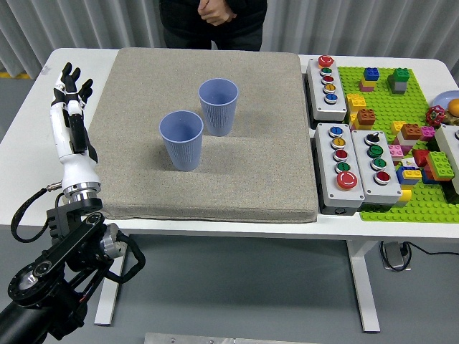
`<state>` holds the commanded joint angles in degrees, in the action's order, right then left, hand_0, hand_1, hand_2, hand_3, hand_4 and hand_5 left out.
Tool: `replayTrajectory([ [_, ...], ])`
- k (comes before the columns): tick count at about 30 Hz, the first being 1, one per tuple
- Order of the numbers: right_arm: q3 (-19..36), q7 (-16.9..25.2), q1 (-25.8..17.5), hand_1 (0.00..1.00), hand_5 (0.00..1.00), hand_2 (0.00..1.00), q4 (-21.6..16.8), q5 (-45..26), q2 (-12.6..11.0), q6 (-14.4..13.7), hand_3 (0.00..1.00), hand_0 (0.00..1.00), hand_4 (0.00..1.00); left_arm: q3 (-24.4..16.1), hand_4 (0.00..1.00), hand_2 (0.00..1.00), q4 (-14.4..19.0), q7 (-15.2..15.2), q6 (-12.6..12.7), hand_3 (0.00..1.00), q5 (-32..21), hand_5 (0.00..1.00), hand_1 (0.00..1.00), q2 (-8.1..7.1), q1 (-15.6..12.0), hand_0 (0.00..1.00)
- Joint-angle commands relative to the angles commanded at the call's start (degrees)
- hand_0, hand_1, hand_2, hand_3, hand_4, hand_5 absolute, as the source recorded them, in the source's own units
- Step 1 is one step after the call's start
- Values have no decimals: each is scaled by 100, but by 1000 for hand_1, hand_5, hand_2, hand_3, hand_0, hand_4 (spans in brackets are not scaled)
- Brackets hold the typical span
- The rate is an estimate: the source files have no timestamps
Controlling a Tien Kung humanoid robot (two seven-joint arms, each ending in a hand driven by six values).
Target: Pick cup pour cup place
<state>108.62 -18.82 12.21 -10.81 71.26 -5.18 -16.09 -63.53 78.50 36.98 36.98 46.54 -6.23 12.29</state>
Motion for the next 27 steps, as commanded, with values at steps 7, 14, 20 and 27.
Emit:
replayTrajectory([
  [7,1,-5,9,622,172,576,0,5,0,-5,566,676,2,-29,707,953,49,0,0,962,167,998,832,-1,4,844],
  [14,0,-2,-8,622,171,576,0,14,0,-5,566,676,2,-33,705,952,48,0,0,964,324,998,837,-1,-13,845],
  [20,4,-8,-34,621,173,576,-3,28,4,-10,565,676,2,-43,703,951,64,0,0,962,355,998,834,-2,-47,846],
  [27,-5,-11,-52,621,175,576,-4,35,7,-12,565,677,2,-53,712,951,112,-449,-215,967,681,998,844,-13,-69,857],
])
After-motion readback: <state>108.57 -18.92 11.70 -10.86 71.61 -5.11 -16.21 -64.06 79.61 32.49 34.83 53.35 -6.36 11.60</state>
